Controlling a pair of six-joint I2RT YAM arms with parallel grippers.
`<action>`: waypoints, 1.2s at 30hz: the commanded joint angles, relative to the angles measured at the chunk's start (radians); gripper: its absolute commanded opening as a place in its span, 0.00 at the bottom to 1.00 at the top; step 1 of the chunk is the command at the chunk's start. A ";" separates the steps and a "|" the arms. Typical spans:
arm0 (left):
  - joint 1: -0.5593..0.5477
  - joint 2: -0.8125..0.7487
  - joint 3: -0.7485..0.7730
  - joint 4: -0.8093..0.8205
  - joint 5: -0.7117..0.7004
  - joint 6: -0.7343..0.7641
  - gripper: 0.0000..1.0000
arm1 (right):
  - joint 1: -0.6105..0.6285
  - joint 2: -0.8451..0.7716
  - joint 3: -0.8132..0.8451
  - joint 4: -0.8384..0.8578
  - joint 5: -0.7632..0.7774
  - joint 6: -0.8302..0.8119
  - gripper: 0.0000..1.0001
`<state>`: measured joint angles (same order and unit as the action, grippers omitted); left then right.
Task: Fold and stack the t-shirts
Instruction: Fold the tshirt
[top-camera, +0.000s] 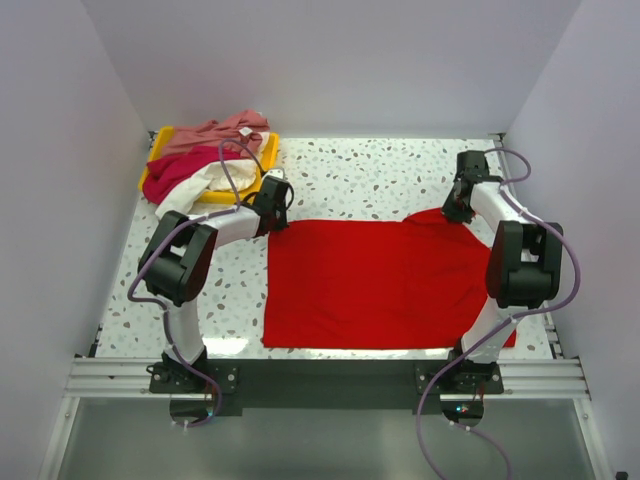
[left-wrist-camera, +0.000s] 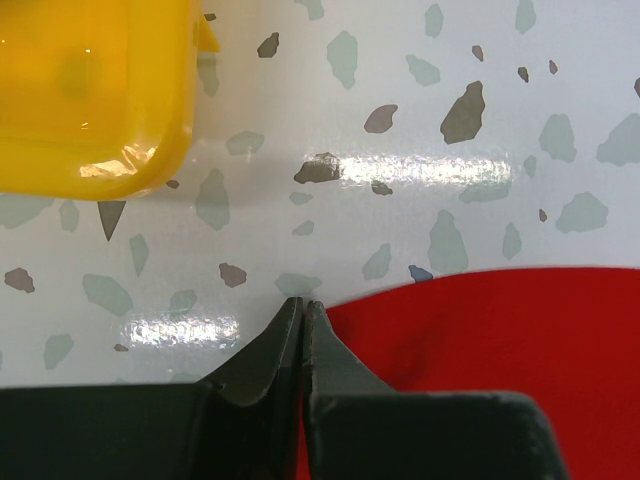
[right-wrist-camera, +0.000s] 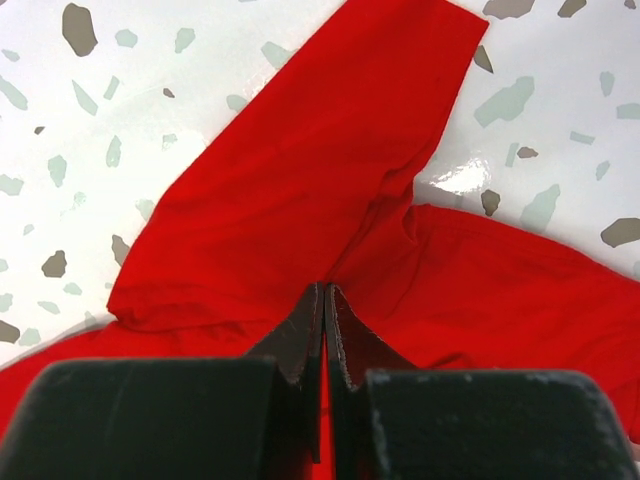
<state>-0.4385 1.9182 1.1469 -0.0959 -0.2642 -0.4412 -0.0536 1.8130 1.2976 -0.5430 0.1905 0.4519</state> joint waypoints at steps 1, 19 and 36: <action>0.006 -0.018 -0.010 -0.011 0.013 0.018 0.00 | -0.003 -0.018 0.049 -0.023 -0.010 -0.013 0.00; 0.006 -0.031 -0.009 -0.021 0.011 0.018 0.00 | -0.003 -0.110 0.077 -0.080 -0.006 -0.041 0.00; 0.006 -0.051 -0.027 -0.021 0.010 0.015 0.00 | 0.000 -0.214 0.028 -0.106 -0.017 -0.045 0.00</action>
<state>-0.4385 1.9057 1.1328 -0.1001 -0.2619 -0.4416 -0.0536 1.6863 1.3415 -0.6373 0.1883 0.4175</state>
